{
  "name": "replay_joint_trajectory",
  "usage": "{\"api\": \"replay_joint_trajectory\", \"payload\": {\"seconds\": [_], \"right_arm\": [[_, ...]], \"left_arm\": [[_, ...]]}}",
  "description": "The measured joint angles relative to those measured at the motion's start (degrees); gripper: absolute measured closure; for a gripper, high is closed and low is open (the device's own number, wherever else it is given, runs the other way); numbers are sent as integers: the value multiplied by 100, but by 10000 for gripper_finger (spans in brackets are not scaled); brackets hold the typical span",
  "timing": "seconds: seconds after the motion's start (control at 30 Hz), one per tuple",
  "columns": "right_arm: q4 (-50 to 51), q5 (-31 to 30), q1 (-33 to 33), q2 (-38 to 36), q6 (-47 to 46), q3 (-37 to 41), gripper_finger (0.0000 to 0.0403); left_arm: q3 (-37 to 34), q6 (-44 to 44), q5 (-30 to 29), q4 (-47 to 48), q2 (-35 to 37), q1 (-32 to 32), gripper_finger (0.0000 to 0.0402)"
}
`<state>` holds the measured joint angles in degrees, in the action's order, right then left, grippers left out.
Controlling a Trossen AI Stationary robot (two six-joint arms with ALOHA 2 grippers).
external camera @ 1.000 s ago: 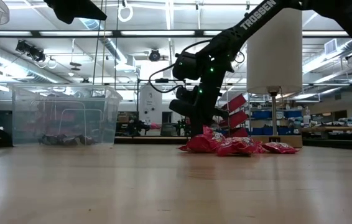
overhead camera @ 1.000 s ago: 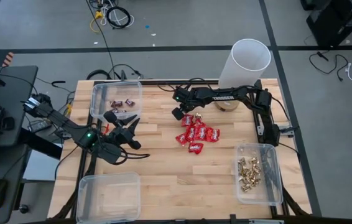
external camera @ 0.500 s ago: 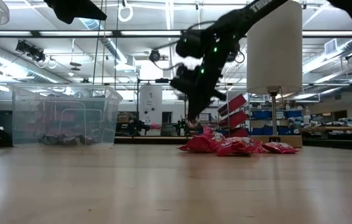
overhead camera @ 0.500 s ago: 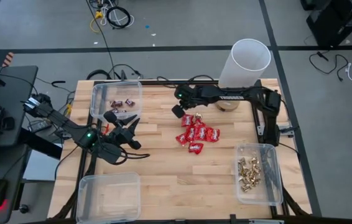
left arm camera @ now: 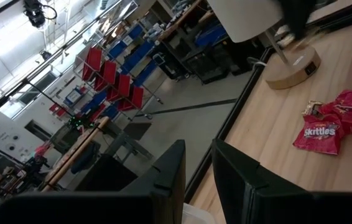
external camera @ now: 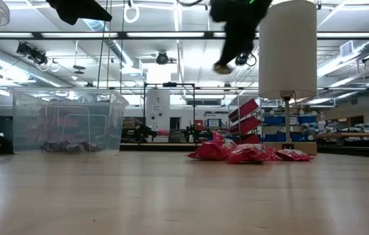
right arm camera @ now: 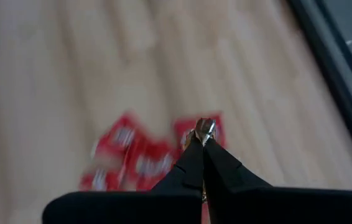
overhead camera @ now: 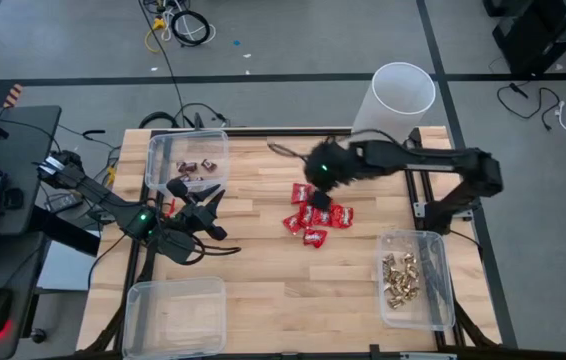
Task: Sort candy
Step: Put the gold chocolate into the bottom right transparent bin
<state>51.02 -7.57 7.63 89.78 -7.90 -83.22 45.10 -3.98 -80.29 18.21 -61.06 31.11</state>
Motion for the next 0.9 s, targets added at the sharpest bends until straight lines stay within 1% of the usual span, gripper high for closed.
{"api": "replay_joint_trajectory", "payload": {"seconds": [0.1,0.17,0.23,0.3,0.37,0.5,0.6,0.73,0.9], "right_arm": [[854,73,-425,-352,-71,0,403],[1453,305,-719,-588,-133,0,403],[1883,550,-1010,-822,-501,0,403],[2277,932,-1288,-1053,-983,0,403],[2603,1035,-1593,-1273,-1583,0,403],[3209,949,-2239,-1630,-2842,2,403],[3426,699,-2720,-1852,-3643,2,403],[3552,298,-3249,-2049,-4539,2,403],[3878,31,-3730,-2112,-5465,54,403]], "left_arm": [[0,-1,0,-41,0,2,319],[0,-3,0,-65,0,0,319],[0,-6,0,-65,0,1,319],[0,-5,0,-72,0,0,319],[0,-3,0,-83,0,2,319],[0,-3,0,-83,0,2,319],[0,-3,0,-78,0,0,319],[0,-2,0,-75,0,0,319],[0,24,2,-74,0,2,319]]}}
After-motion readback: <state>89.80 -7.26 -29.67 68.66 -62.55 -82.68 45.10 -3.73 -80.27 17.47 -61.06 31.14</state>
